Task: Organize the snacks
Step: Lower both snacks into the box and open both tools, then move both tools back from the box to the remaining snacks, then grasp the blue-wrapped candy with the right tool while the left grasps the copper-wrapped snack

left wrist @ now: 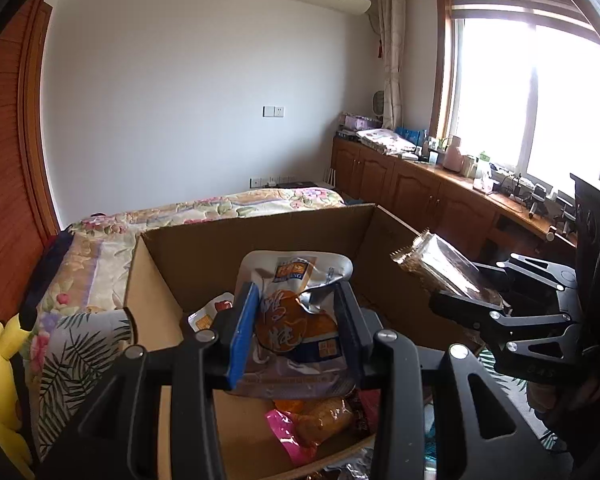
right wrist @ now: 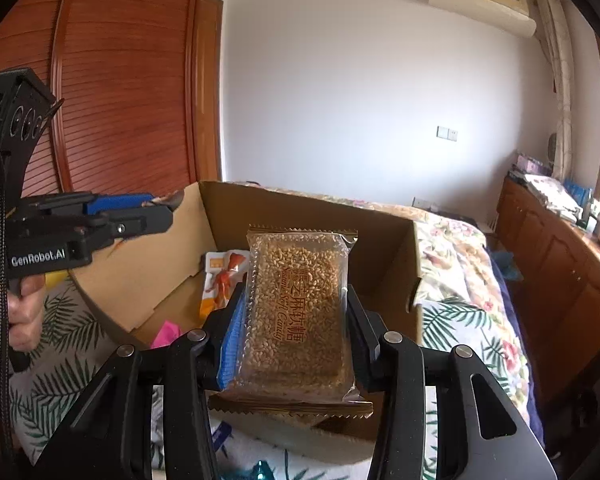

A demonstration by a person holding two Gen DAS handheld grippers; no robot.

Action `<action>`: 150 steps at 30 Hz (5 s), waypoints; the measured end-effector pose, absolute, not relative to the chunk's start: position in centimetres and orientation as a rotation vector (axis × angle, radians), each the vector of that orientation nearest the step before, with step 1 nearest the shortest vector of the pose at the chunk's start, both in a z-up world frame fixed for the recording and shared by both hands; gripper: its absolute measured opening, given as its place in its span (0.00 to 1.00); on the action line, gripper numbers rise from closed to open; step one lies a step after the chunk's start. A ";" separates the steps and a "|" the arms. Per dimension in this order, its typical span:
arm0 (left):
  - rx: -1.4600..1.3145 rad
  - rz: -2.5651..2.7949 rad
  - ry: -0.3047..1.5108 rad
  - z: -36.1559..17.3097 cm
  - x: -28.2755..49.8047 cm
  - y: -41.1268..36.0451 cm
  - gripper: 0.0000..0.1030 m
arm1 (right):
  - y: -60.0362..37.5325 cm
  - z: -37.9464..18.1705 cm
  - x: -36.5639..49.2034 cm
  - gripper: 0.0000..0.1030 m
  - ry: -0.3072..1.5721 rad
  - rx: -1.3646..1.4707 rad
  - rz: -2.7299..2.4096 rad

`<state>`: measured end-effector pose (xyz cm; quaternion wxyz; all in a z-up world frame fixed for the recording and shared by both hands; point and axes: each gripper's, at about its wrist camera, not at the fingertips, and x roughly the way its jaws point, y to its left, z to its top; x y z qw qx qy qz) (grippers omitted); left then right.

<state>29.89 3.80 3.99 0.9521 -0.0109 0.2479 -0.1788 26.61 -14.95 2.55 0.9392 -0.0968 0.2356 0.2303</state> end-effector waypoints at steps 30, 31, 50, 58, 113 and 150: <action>0.004 -0.345 0.591 1.0 31.5 2.2 0.55 | -13.9 0.1 28.8 0.48 0.536 -0.172 0.509; 0.004 -0.346 0.591 1.1 31.4 2.4 0.55 | -13.8 0.2 28.6 0.48 0.532 -0.170 0.508; 0.029 -0.355 0.568 1.8 22.8 3.4 0.69 | -17.0 -0.6 19.3 0.49 0.587 -0.127 0.450; 0.037 -0.351 0.573 0.7 20.9 3.2 0.69 | -17.8 -4.4 19.5 0.49 0.692 -0.110 0.412; 0.022 -0.303 0.874 -8.0 25.7 4.6 0.39 | -16.9 -9.1 21.7 0.50 0.871 -0.167 0.349; -0.062 -0.377 0.753 -5.0 19.7 4.6 0.27 | -18.5 -8.6 19.8 0.51 0.902 -0.009 0.357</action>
